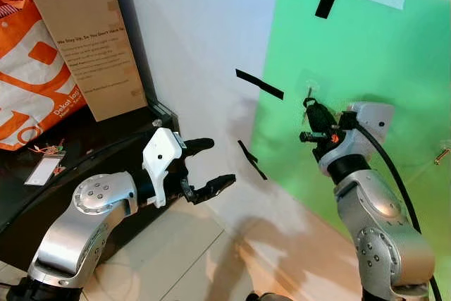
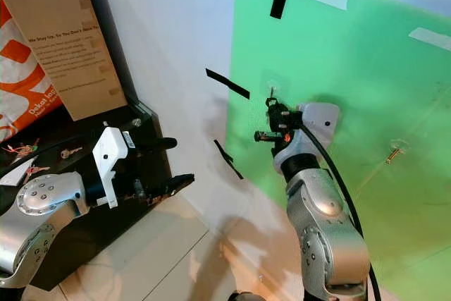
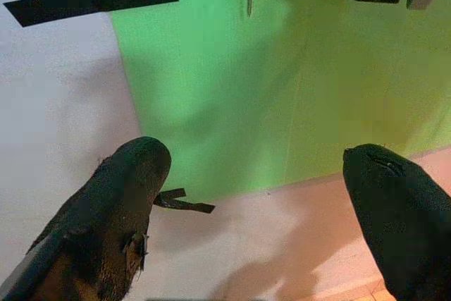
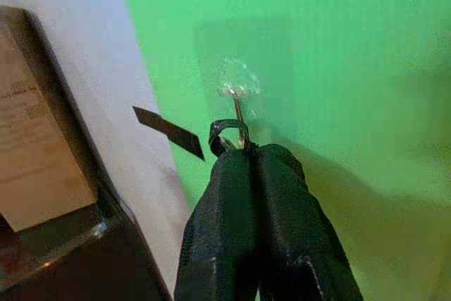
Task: Hang keys on a hook
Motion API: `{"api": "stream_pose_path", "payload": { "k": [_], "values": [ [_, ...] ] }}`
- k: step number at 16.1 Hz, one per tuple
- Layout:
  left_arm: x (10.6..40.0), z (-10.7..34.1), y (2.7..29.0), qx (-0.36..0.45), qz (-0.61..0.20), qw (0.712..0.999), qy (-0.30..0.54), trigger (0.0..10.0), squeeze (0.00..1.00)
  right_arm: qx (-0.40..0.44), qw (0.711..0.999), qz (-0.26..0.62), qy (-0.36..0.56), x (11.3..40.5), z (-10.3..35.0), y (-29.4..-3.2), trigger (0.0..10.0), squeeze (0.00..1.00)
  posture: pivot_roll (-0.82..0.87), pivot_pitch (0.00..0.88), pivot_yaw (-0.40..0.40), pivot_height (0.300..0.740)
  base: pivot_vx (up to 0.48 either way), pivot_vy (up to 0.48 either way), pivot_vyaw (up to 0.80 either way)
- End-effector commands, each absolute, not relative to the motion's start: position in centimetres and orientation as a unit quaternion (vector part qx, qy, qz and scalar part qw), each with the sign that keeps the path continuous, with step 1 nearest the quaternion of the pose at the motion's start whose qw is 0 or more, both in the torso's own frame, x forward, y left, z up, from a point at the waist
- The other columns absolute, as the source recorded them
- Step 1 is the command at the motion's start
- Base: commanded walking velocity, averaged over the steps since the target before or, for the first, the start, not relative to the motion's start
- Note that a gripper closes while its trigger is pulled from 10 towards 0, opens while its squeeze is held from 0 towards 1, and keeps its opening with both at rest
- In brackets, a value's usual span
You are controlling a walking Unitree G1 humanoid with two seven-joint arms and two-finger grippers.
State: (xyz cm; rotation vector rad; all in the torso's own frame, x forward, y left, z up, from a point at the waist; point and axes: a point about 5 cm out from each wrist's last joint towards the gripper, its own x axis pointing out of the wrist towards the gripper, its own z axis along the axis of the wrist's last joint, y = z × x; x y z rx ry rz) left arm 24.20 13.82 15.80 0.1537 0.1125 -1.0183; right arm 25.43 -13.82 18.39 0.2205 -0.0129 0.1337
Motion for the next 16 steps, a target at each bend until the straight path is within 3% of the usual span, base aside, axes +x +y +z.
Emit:
{"api": "stream_pose_path", "payload": {
  "k": [1,11,13,16],
  "values": [
    [24.1,16.2,13.6,0.077,-0.497,0.863,0.049,10.0,0.00,0.117,0.991,0.071,-0.007,25.6,18.7,-13.7,10.0,0.00,-0.05,0.000,0.001,0.740,0.000,0.000,0.00],
    [23.9,16.1,13.6,0.078,-0.499,0.862,0.050,10.0,0.00,0.100,0.988,0.076,0.091,25.2,16.0,-13.4,10.0,0.00,-0.04,0.000,-0.006,0.740,0.000,0.000,0.00],
    [23.9,16.2,13.6,0.078,-0.499,0.862,0.050,10.0,0.00,0.100,0.988,0.078,0.092,25.2,16.0,-13.3,10.0,0.00,-0.04,0.000,-0.006,0.740,0.000,0.000,0.00],
    [24.0,16.2,13.6,0.079,-0.499,0.862,0.050,10.0,0.00,0.111,0.989,0.095,0.023,25.3,17.9,-13.0,10.0,0.00,-0.04,0.000,-0.002,0.740,0.000,0.000,0.00]
  ]
}}
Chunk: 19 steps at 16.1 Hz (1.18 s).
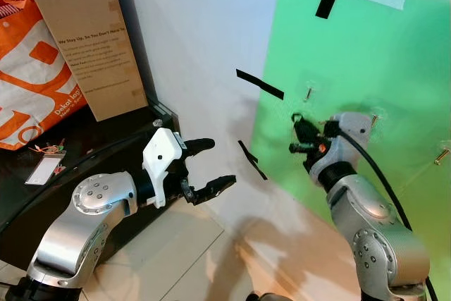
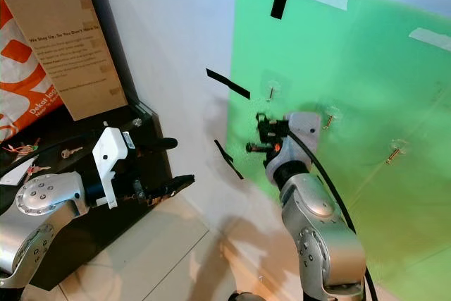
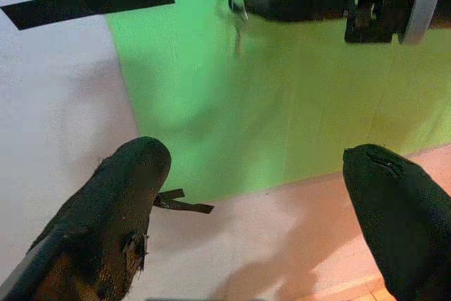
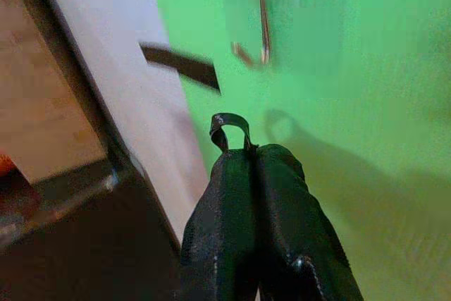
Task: Hang keys on a hook
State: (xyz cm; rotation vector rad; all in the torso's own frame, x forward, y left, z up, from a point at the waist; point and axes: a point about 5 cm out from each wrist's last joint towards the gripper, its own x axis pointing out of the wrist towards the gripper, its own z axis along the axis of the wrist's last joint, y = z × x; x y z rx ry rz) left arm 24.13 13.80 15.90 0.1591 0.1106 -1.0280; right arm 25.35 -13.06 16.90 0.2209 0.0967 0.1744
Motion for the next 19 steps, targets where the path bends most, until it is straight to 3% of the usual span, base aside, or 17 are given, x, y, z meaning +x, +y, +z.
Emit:
{"api": "stream_pose_path", "payload": {
  "k": [1,7,12,19],
  "values": [
    [24.0,16.2,13.6,0.079,-0.499,0.861,0.050,10.0,0.00,0.122,0.989,0.089,0.006,25.4,18.5,-13.2,10.0,0.00,-0.04,0.000,-0.001,0.740,0.000,0.000,0.00],
    [24.0,16.2,13.6,0.079,-0.500,0.861,0.050,10.0,0.00,0.136,0.988,0.072,-0.008,25.7,18.9,-13.5,10.0,0.00,-0.04,0.000,-0.001,0.740,0.000,0.000,0.00],
    [23.9,16.2,13.6,0.078,-0.501,0.860,0.051,10.0,0.00,0.119,0.990,0.070,0.035,26.0,18.1,-13.3,10.0,0.00,-0.04,0.000,-0.001,0.740,0.000,0.000,0.00],
    [24.0,16.2,13.5,0.078,-0.501,0.860,0.051,10.0,0.00,0.179,0.981,0.034,0.070,26.2,17.4,-14.0,10.0,0.00,-0.05,0.000,0.000,0.740,0.000,0.000,0.00]
  ]
}}
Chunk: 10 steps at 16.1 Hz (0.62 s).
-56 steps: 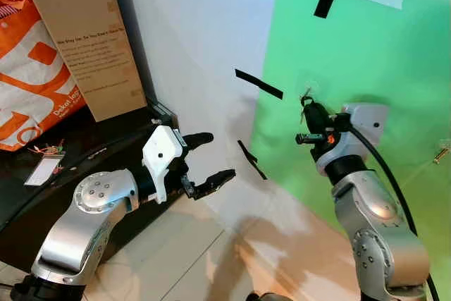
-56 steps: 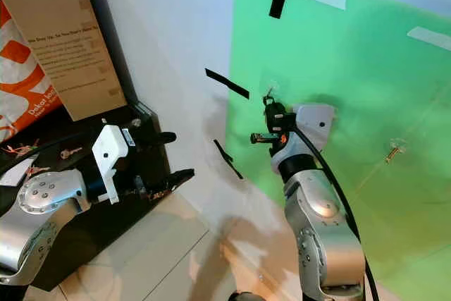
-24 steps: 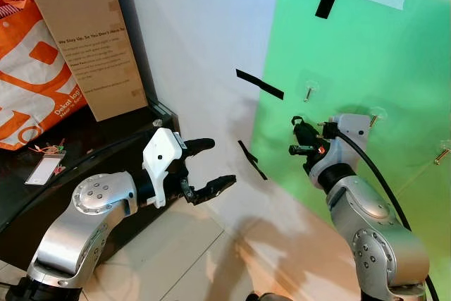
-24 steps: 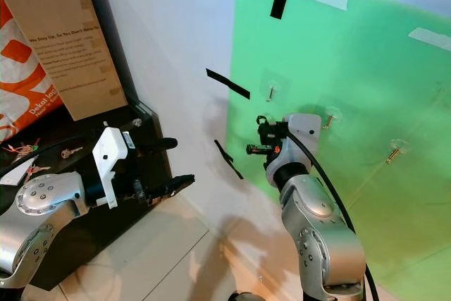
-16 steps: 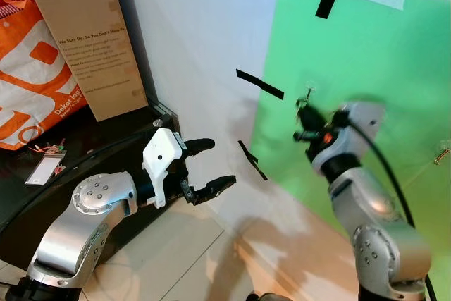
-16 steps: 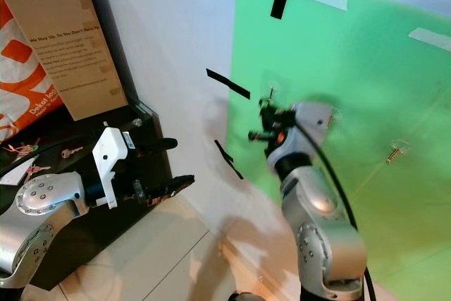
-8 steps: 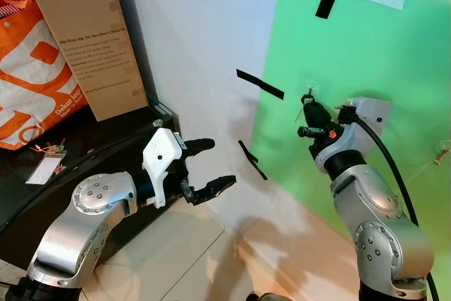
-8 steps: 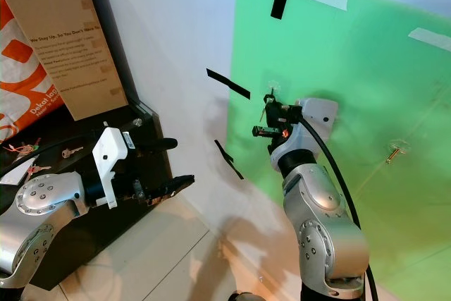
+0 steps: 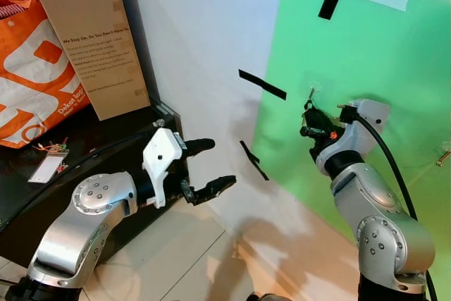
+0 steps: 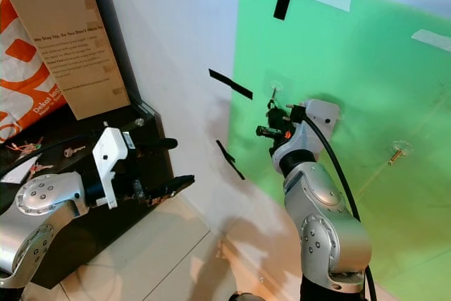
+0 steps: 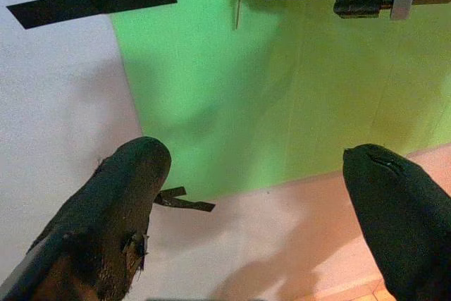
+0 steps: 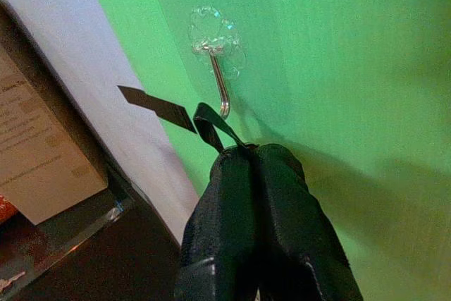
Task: Hang keys on a hook
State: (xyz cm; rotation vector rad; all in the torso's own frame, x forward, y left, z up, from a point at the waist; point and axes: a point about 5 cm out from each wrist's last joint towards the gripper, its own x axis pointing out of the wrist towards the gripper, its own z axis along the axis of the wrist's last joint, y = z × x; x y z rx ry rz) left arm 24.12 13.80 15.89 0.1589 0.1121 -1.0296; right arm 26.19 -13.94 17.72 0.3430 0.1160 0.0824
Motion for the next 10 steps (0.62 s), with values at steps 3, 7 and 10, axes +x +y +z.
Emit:
{"api": "stream_pose_path", "payload": {
  "k": [3,7,10],
  "values": [
    [24.0,16.2,13.5,0.079,-0.501,0.860,0.050,10.0,0.00,0.181,0.981,0.038,0.065,26.2,17.6,-13.8,10.0,0.00,-0.05,0.000,0.000,0.740,0.000,0.000,0.00],
    [24.0,16.3,13.5,0.079,-0.501,0.860,0.049,10.0,0.00,0.206,0.977,0.039,0.037,26.3,18.7,-13.9,10.0,0.00,-0.04,0.000,0.001,0.740,0.000,0.000,0.00],
    [24.0,16.3,13.5,0.079,-0.501,0.860,0.049,10.0,0.00,0.223,0.974,0.039,0.028,26.5,19.2,-14.1,10.0,0.00,-0.04,0.000,0.001,0.740,0.000,0.000,0.00]
  ]
}}
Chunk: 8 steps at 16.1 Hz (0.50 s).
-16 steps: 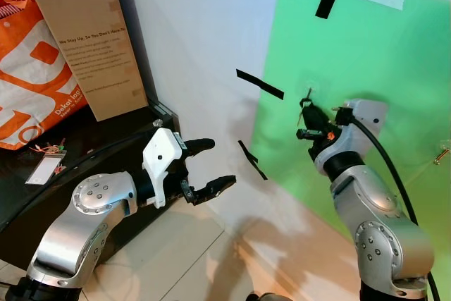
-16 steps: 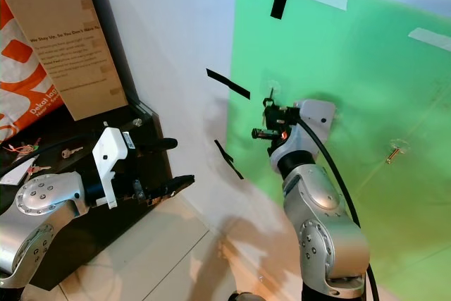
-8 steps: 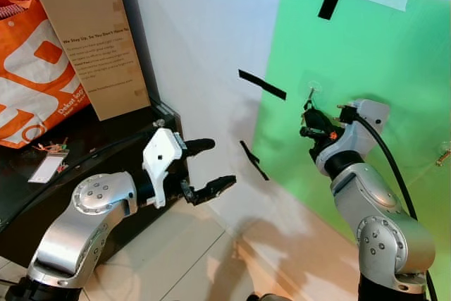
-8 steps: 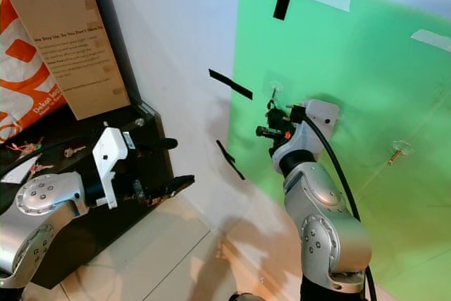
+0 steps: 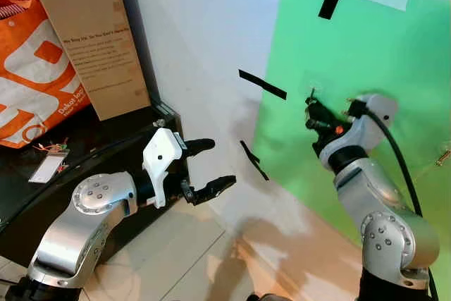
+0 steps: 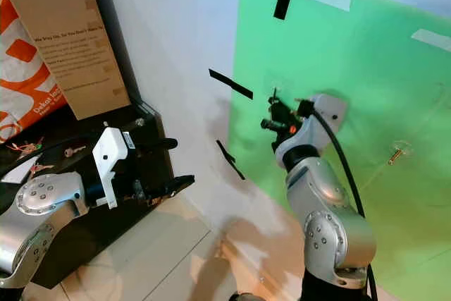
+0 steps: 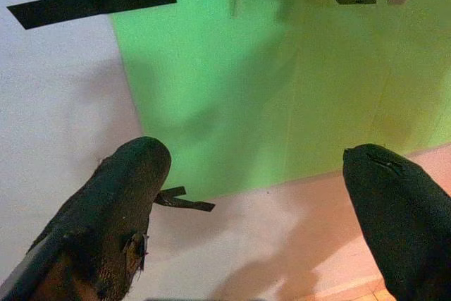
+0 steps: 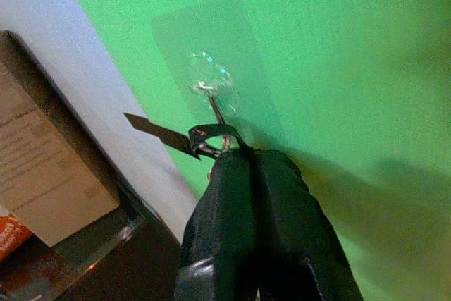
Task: Hang keys on a hook
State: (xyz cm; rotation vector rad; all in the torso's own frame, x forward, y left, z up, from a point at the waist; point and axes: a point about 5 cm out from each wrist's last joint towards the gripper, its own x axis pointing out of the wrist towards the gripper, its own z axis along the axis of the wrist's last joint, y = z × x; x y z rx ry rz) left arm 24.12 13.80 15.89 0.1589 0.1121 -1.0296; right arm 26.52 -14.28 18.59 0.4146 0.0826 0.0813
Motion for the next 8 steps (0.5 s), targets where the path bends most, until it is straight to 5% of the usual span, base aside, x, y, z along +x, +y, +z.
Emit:
{"api": "stream_pose_path", "payload": {
  "k": [1,8],
  "values": [
    [24.0,16.2,13.5,0.079,-0.501,0.860,0.049,10.0,0.00,0.229,0.972,0.042,0.029,26.5,19.3,-14.0,10.0,0.00,-0.04,0.000,0.001,0.740,0.000,0.000,0.00],
    [23.9,16.2,13.5,0.077,-0.502,0.860,0.051,10.0,0.00,0.297,0.949,0.036,0.094,26.4,17.8,-13.9,10.0,0.00,-0.04,0.000,0.001,0.740,0.000,0.000,0.00]
  ]
}}
